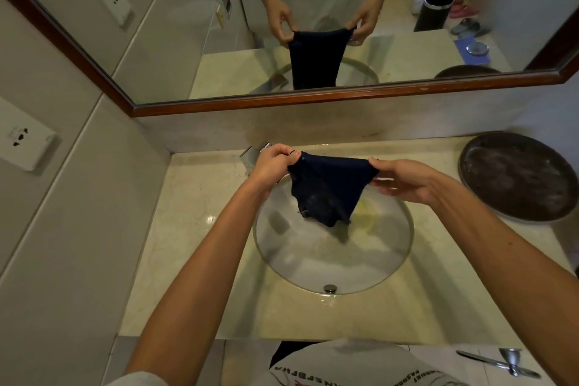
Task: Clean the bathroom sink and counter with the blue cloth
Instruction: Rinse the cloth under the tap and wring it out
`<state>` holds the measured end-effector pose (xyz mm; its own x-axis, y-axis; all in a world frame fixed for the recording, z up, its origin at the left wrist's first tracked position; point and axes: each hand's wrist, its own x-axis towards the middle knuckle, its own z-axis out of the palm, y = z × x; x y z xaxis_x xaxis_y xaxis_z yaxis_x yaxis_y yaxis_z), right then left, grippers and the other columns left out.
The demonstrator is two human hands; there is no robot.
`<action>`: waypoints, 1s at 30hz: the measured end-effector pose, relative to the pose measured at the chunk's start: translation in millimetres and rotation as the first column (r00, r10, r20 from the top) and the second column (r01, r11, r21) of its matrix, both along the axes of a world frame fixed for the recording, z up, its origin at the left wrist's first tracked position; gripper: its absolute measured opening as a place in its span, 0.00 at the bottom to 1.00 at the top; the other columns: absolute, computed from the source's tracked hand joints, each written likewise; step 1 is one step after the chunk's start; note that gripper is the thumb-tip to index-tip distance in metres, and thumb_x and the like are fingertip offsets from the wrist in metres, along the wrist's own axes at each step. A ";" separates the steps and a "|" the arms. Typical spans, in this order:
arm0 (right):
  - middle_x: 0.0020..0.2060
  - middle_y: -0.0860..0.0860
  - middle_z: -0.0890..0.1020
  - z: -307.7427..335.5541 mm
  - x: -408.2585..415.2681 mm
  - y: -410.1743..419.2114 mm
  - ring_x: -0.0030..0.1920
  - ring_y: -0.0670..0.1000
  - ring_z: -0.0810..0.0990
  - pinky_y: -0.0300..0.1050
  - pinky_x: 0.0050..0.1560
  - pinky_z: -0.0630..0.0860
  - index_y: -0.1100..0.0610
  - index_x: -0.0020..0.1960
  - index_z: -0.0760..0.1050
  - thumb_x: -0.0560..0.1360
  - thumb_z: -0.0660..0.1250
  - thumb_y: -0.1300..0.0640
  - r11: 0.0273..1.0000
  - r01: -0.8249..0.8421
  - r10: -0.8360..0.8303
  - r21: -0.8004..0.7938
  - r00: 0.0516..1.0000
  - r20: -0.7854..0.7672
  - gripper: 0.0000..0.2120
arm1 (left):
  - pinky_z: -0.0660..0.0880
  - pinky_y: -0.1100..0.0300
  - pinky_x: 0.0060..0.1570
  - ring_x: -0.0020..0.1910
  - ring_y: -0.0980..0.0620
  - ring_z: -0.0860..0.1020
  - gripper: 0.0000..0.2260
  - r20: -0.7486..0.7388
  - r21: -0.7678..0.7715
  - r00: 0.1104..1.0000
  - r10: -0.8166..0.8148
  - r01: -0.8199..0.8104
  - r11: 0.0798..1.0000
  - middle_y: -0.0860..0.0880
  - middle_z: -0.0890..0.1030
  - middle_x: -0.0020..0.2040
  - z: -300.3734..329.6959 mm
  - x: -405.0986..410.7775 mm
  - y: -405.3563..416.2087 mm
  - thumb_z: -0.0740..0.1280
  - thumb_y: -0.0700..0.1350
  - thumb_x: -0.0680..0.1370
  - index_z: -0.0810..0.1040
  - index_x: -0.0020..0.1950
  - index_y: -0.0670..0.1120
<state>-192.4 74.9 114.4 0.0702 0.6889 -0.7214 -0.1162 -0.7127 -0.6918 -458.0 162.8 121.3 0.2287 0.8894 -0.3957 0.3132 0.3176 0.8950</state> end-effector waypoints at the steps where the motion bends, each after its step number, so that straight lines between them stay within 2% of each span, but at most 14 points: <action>1: 0.58 0.51 0.85 -0.6 -1.9 -0.3 0.58 0.50 0.82 0.46 0.63 0.73 0.56 0.62 0.81 0.81 0.69 0.52 0.998 0.012 -0.014 0.055 1.000 0.025 0.12 | 0.74 0.58 0.44 0.39 0.53 0.76 0.08 -0.031 -0.005 1.000 -0.004 0.003 1.000 0.50 0.78 0.40 -2.0 -3.4 1.5 0.68 0.42 0.82 0.76 0.44 0.44; 4: 0.56 0.53 0.86 -3.9 -11.5 -2.7 0.58 0.51 0.84 0.50 0.71 0.70 0.59 0.62 0.82 0.81 0.68 0.56 0.985 0.028 -0.044 0.171 0.995 0.087 0.12 | 0.77 0.52 0.51 0.44 0.50 0.77 0.08 -0.125 -0.022 0.992 0.007 -0.010 1.000 0.48 0.79 0.44 -8.0 -11.8 5.7 0.70 0.44 0.81 0.75 0.44 0.46; 6: 0.54 0.55 0.87 -5.2 -15.8 -3.7 0.55 0.53 0.85 0.54 0.72 0.71 0.60 0.58 0.84 0.78 0.72 0.57 0.978 0.064 -0.092 0.197 0.987 0.134 0.11 | 0.77 0.54 0.49 0.45 0.49 0.77 0.08 -0.118 -0.041 0.993 0.022 -0.027 0.999 0.47 0.79 0.46 -10.7 -15.7 6.8 0.69 0.44 0.81 0.75 0.43 0.46; 8: 0.48 0.55 0.88 -2.5 -17.8 -3.6 0.51 0.54 0.85 0.52 0.67 0.75 0.59 0.51 0.85 0.74 0.77 0.57 0.976 0.096 -0.135 0.195 0.971 0.199 0.08 | 0.77 0.59 0.44 0.45 0.50 0.77 0.09 -0.060 -0.072 0.998 0.031 -0.035 0.997 0.47 0.79 0.47 -11.2 -19.9 6.0 0.68 0.44 0.82 0.75 0.43 0.47; 9: 0.45 0.54 0.88 0.4 -18.3 -3.6 0.49 0.53 0.85 0.50 0.63 0.78 0.58 0.48 0.85 0.72 0.79 0.56 0.976 0.108 -0.151 0.190 0.961 0.232 0.08 | 0.77 0.59 0.45 0.46 0.50 0.78 0.08 -0.033 -0.082 0.999 0.032 -0.035 0.996 0.46 0.80 0.47 -12.5 -22.1 6.0 0.68 0.43 0.82 0.75 0.43 0.47; 11: 0.42 0.53 0.87 7.1 -18.9 -3.7 0.46 0.52 0.84 0.43 0.52 0.79 0.58 0.41 0.83 0.69 0.81 0.54 0.971 0.132 -0.183 0.199 0.946 0.268 0.10 | 0.77 0.56 0.54 0.48 0.48 0.81 0.08 0.048 -0.097 0.998 0.035 -0.030 0.995 0.47 0.81 0.47 -15.0 -25.4 5.6 0.67 0.43 0.82 0.75 0.44 0.47; 13: 0.42 0.53 0.86 13.0 -19.8 -3.2 0.44 0.50 0.84 0.39 0.48 0.77 0.58 0.38 0.80 0.70 0.81 0.53 0.959 0.148 -0.211 0.241 0.942 0.260 0.12 | 0.77 0.58 0.56 0.47 0.49 0.83 0.07 0.149 -0.119 0.988 0.051 -0.034 0.992 0.48 0.82 0.43 -14.8 -25.8 4.7 0.66 0.42 0.83 0.75 0.44 0.46; 16: 0.46 0.53 0.88 16.2 -24.6 -0.6 0.49 0.49 0.86 0.37 0.49 0.76 0.57 0.43 0.81 0.77 0.74 0.51 0.960 0.085 -0.154 0.269 0.957 0.246 0.10 | 0.79 0.64 0.49 0.46 0.52 0.82 0.07 0.182 -0.082 0.982 0.049 -0.034 0.996 0.48 0.82 0.45 -13.2 -23.9 5.1 0.66 0.41 0.83 0.75 0.45 0.46; 19: 0.48 0.56 0.87 9.3 -29.1 1.8 0.48 0.52 0.85 0.45 0.57 0.80 0.57 0.48 0.80 0.81 0.69 0.49 0.957 0.074 -0.146 0.280 0.958 0.247 0.11 | 0.79 0.65 0.45 0.42 0.54 0.82 0.06 0.197 -0.054 0.979 0.051 -0.042 0.998 0.48 0.82 0.43 -13.8 -23.9 5.4 0.69 0.39 0.81 0.76 0.46 0.45; 22: 0.45 0.57 0.84 0.0 -33.8 2.4 0.39 0.50 0.83 0.46 0.50 0.82 0.55 0.46 0.77 0.81 0.69 0.52 0.950 0.138 -0.219 0.280 0.935 0.280 0.09 | 0.79 0.65 0.43 0.42 0.54 0.82 0.05 0.156 -0.027 0.986 0.056 -0.052 0.998 0.48 0.84 0.42 -16.6 -24.6 5.3 0.74 0.39 0.78 0.79 0.46 0.45; 25: 0.47 0.60 0.84 -6.8 -36.1 1.5 0.40 0.52 0.82 0.46 0.46 0.82 0.56 0.47 0.78 0.80 0.70 0.53 0.946 0.199 -0.275 0.255 0.911 0.308 0.07 | 0.79 0.65 0.40 0.40 0.54 0.83 0.07 0.143 0.000 0.986 0.084 -0.085 0.996 0.45 0.85 0.43 -14.6 -24.2 3.7 0.76 0.38 0.76 0.80 0.50 0.42; 28: 0.52 0.64 0.86 -3.2 -31.9 2.6 0.44 0.54 0.84 0.51 0.55 0.83 0.63 0.52 0.83 0.79 0.73 0.53 0.950 0.213 -0.276 0.227 0.913 0.299 0.12 | 0.82 0.61 0.44 0.41 0.54 0.84 0.07 0.101 0.064 0.990 0.095 -0.101 0.993 0.45 0.85 0.43 -5.6 -23.0 0.2 0.76 0.37 0.75 0.82 0.50 0.43; 30: 0.52 0.62 0.86 13.3 -25.4 3.0 0.47 0.52 0.85 0.51 0.58 0.82 0.63 0.56 0.83 0.76 0.75 0.53 0.951 0.167 -0.250 0.261 0.912 0.325 0.15 | 0.83 0.60 0.48 0.44 0.55 0.84 0.05 0.023 0.138 0.997 0.075 -0.077 0.987 0.48 0.86 0.45 4.8 -23.3 -3.1 0.76 0.39 0.76 0.85 0.50 0.47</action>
